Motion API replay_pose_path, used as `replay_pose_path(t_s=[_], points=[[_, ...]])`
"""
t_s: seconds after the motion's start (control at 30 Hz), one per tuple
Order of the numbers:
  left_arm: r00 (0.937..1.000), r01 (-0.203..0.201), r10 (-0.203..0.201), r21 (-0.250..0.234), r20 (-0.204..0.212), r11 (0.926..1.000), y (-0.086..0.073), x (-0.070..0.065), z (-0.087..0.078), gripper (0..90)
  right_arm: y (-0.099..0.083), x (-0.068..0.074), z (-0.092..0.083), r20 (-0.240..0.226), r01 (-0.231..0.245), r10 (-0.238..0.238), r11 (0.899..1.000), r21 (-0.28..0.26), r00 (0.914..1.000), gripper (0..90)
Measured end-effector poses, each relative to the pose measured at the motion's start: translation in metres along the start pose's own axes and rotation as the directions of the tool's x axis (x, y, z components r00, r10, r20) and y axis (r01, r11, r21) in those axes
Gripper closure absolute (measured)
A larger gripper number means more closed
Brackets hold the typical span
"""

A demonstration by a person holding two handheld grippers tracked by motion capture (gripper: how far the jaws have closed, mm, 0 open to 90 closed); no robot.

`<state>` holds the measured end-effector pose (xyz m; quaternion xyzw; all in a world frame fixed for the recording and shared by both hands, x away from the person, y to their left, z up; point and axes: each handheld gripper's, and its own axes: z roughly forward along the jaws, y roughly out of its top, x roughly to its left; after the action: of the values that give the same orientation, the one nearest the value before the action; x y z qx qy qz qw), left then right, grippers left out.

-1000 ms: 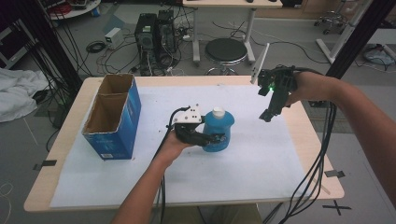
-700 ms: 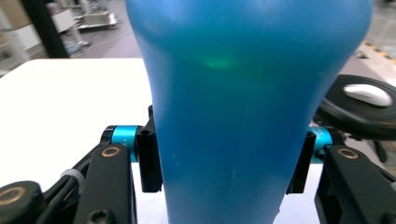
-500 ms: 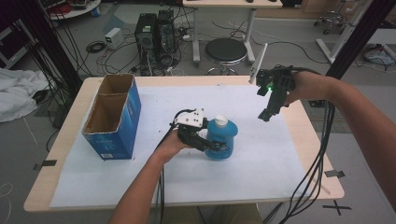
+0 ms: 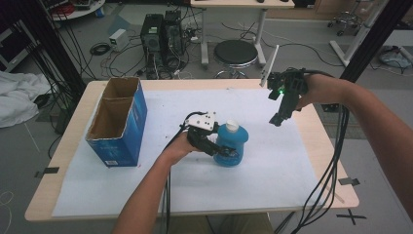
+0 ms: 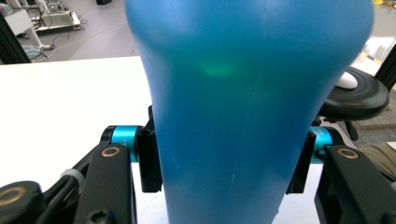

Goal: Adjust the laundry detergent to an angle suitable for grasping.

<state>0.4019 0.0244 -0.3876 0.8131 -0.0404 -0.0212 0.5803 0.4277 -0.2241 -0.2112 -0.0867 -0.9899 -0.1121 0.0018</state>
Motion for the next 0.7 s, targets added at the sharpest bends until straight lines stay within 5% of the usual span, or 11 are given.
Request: replay_pose_path(t_s=[0.7], points=[[0.9993,0.034,-0.035,0.061,0.013,0.9976,-0.012,0.01,0.003,45.0,0.003,-0.002,0.002,0.0,0.008,-0.008,1.0,-0.008,1.0,1.2]])
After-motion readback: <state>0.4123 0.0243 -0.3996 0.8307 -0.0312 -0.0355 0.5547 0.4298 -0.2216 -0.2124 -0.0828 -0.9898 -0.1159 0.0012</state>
